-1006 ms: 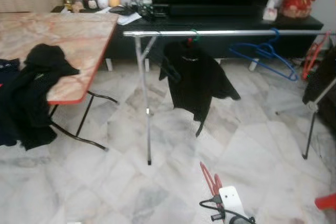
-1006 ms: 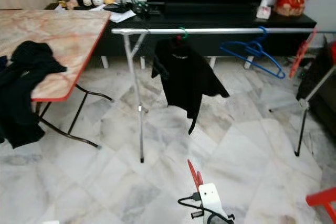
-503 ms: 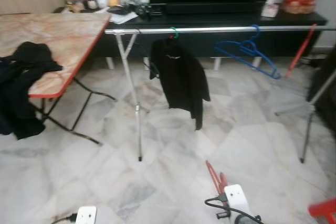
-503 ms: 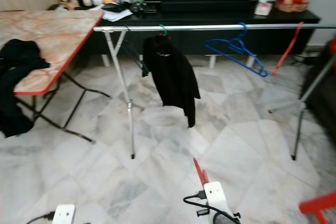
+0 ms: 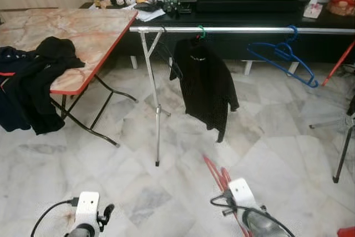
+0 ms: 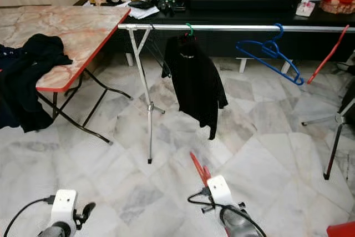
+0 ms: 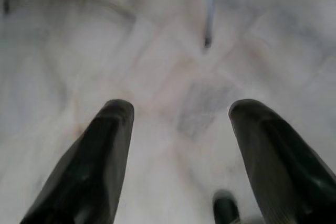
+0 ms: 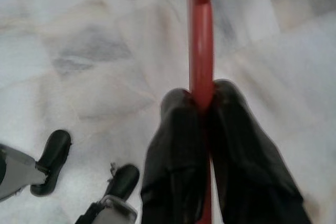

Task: Hang hanger

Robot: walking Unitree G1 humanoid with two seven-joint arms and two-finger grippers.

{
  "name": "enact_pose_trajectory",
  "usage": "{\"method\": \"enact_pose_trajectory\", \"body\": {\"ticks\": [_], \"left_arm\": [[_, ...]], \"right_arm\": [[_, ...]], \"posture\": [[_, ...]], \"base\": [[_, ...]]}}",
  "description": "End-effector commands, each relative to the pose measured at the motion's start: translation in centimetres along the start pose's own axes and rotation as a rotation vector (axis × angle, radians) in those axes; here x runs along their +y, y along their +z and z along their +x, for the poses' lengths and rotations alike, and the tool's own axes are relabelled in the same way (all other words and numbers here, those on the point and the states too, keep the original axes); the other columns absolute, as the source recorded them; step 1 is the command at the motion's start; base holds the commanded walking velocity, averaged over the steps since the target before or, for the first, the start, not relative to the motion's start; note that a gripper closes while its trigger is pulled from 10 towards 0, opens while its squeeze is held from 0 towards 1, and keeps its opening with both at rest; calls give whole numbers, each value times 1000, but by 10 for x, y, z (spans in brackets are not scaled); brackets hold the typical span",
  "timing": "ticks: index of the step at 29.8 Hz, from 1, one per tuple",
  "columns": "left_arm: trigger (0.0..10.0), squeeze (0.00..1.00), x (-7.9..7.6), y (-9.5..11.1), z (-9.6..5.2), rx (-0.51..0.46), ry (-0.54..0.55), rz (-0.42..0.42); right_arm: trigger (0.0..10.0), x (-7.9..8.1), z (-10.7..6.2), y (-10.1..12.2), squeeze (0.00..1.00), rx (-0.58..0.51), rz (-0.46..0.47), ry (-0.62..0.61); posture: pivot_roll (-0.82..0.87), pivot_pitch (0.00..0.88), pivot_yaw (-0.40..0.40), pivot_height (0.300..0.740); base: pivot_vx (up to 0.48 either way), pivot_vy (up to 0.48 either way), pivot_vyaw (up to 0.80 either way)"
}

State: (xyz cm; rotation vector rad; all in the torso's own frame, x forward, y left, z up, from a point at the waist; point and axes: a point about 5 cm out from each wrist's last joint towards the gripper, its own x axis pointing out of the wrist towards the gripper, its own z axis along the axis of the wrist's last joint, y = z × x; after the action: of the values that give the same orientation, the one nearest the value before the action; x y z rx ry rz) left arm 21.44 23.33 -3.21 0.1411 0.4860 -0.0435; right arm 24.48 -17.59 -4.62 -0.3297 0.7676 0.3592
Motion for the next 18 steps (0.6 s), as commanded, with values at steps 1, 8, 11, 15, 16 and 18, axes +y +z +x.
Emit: {"method": "enact_pose_trajectory", "body": {"ticks": [1,8,11,15,16,18], "left_arm": [[10000,0,2,73,8,-288,-88,121],[10000,0,-24,135,-18,-437,-363,276],[10000,0,-34,152,-37,-435,-477,300],[10000,0,-49,167,-54,-424,-619,308],[10000,0,-51,168,-57,-419,-641,319],[10000,0,-56,170,-60,-413,-683,323]], "right_arm": [[10000,-18,0,43,0,-137,-172,69],[10000,-31,-8,88,0,-254,-429,225],[10000,-27,-13,93,0,-254,-533,356],[10000,-23,-18,89,0,-199,-671,504],[10000,-23,-19,89,0,-192,-699,512],[10000,-24,-19,89,0,-177,-723,511]], "posture": [[-11,13,25,740],[-15,14,29,740],[-7,17,31,740],[-6,20,34,740],[-6,20,34,740],[-6,20,34,740]], "base": [[0,0,0],[0,0,0],[0,0,0],[0,0,0],[0,0,0],[0,0,0]]}}
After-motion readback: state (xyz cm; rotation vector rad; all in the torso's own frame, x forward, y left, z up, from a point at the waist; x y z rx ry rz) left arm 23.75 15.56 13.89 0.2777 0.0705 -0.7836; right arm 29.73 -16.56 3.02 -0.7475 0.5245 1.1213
